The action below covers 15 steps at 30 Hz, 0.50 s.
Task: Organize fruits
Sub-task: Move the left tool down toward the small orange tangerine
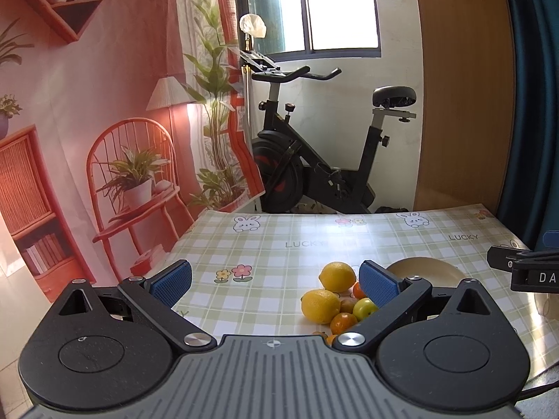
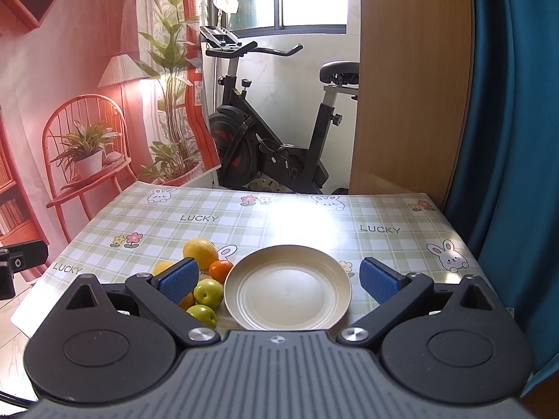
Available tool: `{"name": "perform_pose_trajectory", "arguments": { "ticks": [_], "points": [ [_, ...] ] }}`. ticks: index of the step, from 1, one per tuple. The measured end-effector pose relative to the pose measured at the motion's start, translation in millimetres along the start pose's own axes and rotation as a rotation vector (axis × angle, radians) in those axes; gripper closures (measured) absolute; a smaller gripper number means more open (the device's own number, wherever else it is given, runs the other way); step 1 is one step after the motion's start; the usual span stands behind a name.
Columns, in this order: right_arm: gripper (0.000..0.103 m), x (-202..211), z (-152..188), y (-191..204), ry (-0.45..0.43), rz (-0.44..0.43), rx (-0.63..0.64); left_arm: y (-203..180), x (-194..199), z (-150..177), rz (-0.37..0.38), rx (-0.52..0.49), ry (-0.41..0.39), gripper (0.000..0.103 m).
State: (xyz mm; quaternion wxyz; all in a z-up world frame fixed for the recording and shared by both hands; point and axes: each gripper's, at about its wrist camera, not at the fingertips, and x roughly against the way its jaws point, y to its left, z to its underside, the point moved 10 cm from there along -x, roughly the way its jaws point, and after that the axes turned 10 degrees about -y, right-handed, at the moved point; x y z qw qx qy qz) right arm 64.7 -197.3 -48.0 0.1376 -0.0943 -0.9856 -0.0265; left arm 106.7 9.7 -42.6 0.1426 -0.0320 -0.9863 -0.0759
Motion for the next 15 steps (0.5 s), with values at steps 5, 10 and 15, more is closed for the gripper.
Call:
{"name": "perform_pose_trajectory", "arguments": {
  "ticks": [5, 10, 15],
  "points": [
    [0.001, -17, 7, 0, 0.006, -0.064, -0.002, -1, -16, -1, -0.011, -0.041, -0.029, 0.0],
    [0.0, -33, 16, 6, -0.021, -0.056, 0.037, 2, -36, 8, 0.005, 0.002, -0.004, 0.002],
    [0.0, -54, 25, 19, -0.04, -0.15, 0.008, 5, -52, 18, 0.008, 0.017, 0.003, 0.005]
  ]
}}
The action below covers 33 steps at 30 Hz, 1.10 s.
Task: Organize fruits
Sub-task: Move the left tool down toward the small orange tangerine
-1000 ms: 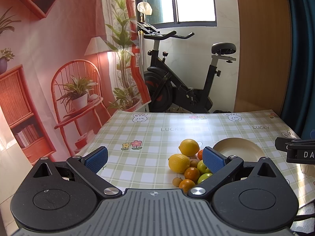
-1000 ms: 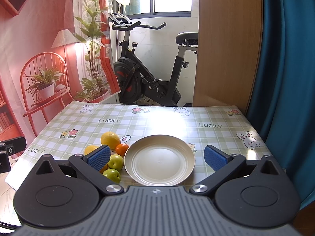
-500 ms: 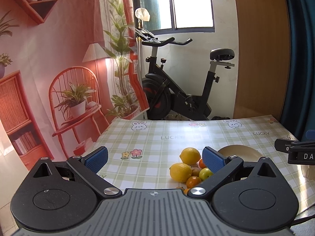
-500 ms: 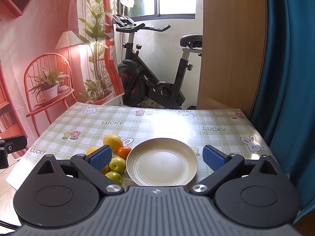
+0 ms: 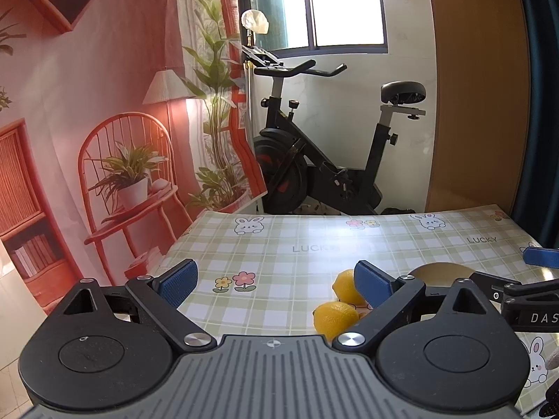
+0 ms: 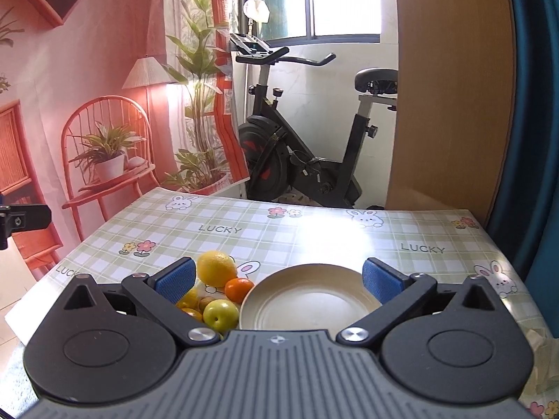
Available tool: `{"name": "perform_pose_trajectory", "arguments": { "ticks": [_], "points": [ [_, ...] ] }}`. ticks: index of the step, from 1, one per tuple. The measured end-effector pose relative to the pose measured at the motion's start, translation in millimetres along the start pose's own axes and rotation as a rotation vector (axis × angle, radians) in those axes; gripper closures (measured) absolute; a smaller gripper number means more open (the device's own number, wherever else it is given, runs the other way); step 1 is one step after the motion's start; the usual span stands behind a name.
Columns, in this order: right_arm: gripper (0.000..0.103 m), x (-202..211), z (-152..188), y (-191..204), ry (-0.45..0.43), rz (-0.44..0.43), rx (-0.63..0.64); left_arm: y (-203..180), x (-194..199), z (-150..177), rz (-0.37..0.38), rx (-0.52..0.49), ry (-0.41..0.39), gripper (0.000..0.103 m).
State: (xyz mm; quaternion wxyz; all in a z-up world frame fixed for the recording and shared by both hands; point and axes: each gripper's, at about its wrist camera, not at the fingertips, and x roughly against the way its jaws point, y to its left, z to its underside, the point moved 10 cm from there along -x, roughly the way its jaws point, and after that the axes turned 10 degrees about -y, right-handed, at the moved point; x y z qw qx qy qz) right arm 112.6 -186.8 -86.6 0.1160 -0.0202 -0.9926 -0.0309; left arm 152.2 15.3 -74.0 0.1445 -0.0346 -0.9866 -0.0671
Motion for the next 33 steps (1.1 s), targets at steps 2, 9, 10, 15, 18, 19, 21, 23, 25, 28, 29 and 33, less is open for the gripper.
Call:
{"name": "perform_pose_trajectory", "arguments": {
  "ticks": [2, 9, 10, 15, 18, 19, 21, 23, 25, 28, 29, 33],
  "points": [
    [0.0, -9, 5, 6, 0.008, -0.039, -0.003, 0, -5, 4, 0.002, -0.002, -0.002, 0.005],
    [0.0, -38, 25, 16, 0.065, -0.104, -0.018, -8, -26, 22, 0.059, -0.001, 0.042, 0.009],
    [0.0, -43, 30, 18, 0.088, -0.122, -0.029, -10, -28, 24, 0.071, -0.001, 0.049, 0.01],
    [0.0, -53, 46, 19, 0.163, -0.146, -0.007, -16, -37, 33, 0.094, -0.002, 0.07, 0.012],
    [0.0, -52, 53, 17, 0.166, -0.14, 0.013, -21, -42, 37, 0.129, 0.023, 0.084, 0.012],
    [0.001, -52, 54, 17, 0.168, -0.139, 0.021, -22, -42, 38, 0.14, 0.029, 0.089, 0.013],
    [0.002, -51, 57, 16, 0.172, -0.145, 0.03, -26, -45, 38, 0.162, 0.043, 0.097, 0.014],
    [0.003, -52, 60, 16, 0.177, -0.152, 0.039, -28, -45, 36, 0.192, 0.081, 0.101, 0.015],
    [0.004, -51, 61, 18, 0.177, -0.154, 0.066, -32, -45, 33, 0.224, 0.124, 0.099, 0.016],
    [0.004, -48, 69, 21, 0.187, -0.17, 0.09, -42, -42, 34, 0.256, 0.101, 0.092, 0.017],
    [0.004, -48, 72, 22, 0.194, -0.177, 0.09, -48, -39, 37, 0.258, 0.077, 0.092, 0.017],
    [0.006, -45, 85, 28, 0.228, -0.204, 0.117, -54, -38, 52, 0.256, 0.049, 0.126, 0.021]
  ]
}}
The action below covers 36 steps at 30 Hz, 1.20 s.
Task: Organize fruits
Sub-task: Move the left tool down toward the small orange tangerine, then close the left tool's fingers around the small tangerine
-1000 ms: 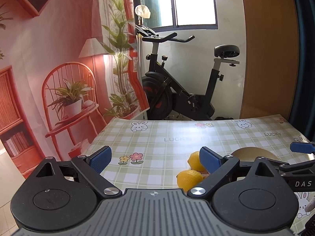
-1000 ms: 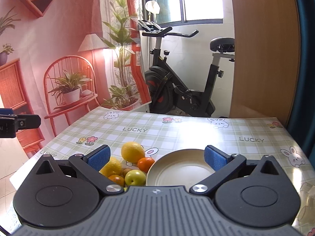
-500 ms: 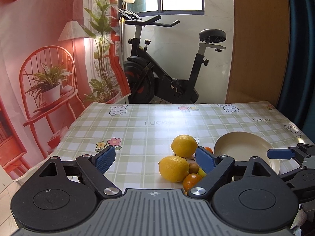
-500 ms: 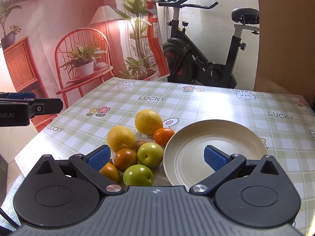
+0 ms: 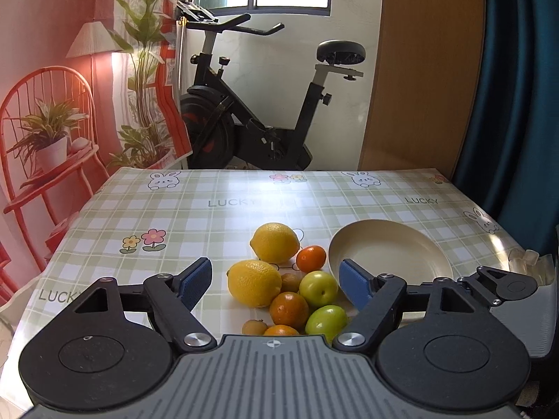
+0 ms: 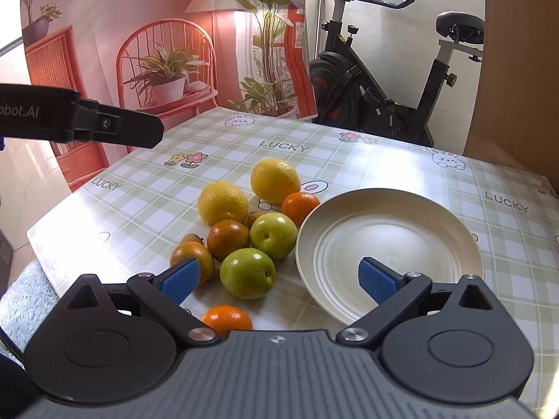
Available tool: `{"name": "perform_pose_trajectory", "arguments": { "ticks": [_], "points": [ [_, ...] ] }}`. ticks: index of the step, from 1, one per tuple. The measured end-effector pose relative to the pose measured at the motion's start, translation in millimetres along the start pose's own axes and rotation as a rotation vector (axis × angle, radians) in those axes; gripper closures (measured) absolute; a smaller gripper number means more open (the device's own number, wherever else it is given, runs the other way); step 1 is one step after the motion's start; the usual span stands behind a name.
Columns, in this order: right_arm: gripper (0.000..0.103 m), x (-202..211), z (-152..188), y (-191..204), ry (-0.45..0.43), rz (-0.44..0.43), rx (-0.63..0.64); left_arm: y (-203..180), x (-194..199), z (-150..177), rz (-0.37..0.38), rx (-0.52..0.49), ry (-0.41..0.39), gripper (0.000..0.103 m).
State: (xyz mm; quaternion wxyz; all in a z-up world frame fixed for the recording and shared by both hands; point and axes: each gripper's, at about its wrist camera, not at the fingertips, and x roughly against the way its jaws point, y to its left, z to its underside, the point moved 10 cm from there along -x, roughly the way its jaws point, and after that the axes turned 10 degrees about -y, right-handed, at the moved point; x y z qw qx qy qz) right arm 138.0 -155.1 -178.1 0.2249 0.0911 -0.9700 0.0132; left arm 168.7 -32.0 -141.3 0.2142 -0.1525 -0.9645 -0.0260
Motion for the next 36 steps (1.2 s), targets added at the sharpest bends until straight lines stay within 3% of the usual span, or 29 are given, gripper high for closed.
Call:
{"name": "perform_pose_trajectory", "arguments": {
  "ticks": [10, 14, 19, 26, 36],
  "points": [
    [0.015, -3, 14, 7, 0.043, -0.046, 0.011, 11, 0, 6, -0.046, 0.004, 0.043, 0.021],
    [0.023, -7, 22, 14, 0.076, -0.084, 0.026, -3, 0, 21, 0.011, -0.033, 0.073, 0.027],
    [0.035, -16, 37, 18, 0.134, -0.116, 0.027, -6, -10, 39, 0.073, -0.006, 0.136, 0.047],
    [0.049, -25, 50, 23, 0.182, -0.152, 0.026, -7, -24, 57, 0.165, 0.078, 0.195, 0.052],
    [0.061, -29, 59, 27, 0.208, -0.184, 0.015, -35, -36, 82, 0.291, 0.045, 0.292, 0.058]
  ]
}}
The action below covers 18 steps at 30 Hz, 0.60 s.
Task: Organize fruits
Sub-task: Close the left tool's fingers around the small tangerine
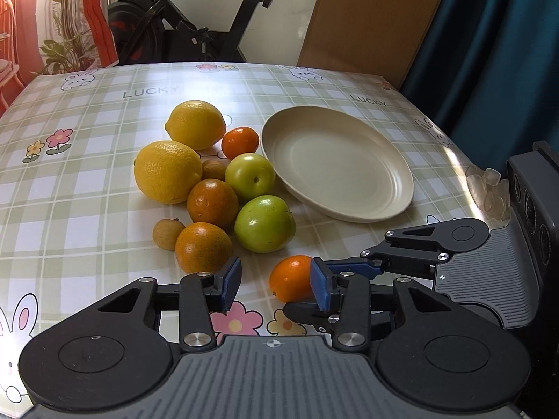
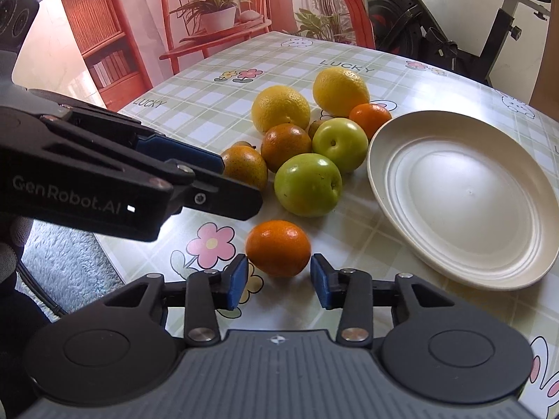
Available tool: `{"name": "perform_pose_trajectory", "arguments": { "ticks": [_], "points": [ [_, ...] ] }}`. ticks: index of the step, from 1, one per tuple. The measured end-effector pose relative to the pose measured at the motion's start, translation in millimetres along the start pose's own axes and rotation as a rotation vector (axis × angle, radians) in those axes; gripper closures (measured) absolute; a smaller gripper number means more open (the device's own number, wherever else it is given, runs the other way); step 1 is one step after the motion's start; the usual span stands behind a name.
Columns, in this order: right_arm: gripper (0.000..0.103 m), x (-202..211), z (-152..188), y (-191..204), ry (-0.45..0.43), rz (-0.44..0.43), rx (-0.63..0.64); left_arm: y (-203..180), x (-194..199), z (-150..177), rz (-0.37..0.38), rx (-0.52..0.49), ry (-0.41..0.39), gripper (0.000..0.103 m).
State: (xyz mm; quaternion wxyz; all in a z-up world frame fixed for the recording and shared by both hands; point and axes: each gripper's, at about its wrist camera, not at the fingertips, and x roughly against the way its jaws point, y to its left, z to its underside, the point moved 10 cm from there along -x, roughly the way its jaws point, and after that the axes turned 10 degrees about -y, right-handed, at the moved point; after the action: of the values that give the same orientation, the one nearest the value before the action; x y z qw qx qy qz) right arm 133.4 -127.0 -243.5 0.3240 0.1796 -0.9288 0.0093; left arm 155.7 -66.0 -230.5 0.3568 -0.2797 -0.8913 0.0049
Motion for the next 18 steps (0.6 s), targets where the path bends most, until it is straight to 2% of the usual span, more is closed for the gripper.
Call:
{"name": "perform_pose_trajectory", "arguments": {
  "ticks": [3, 11, 18],
  "points": [
    [0.063, 0, 0, -1, -0.003, 0.002, -0.006, 0, -10, 6, 0.026, 0.012, 0.022, 0.065],
    [0.063, 1, -1, -2, -0.013, -0.004, -0.017, -1, -23, 8, 0.071, 0.03, 0.038, 0.065],
    [0.063, 0, -2, -2, -0.021, -0.006, -0.026, -1, -28, 10, 0.074, 0.029, 0.047, 0.066]
  ]
}}
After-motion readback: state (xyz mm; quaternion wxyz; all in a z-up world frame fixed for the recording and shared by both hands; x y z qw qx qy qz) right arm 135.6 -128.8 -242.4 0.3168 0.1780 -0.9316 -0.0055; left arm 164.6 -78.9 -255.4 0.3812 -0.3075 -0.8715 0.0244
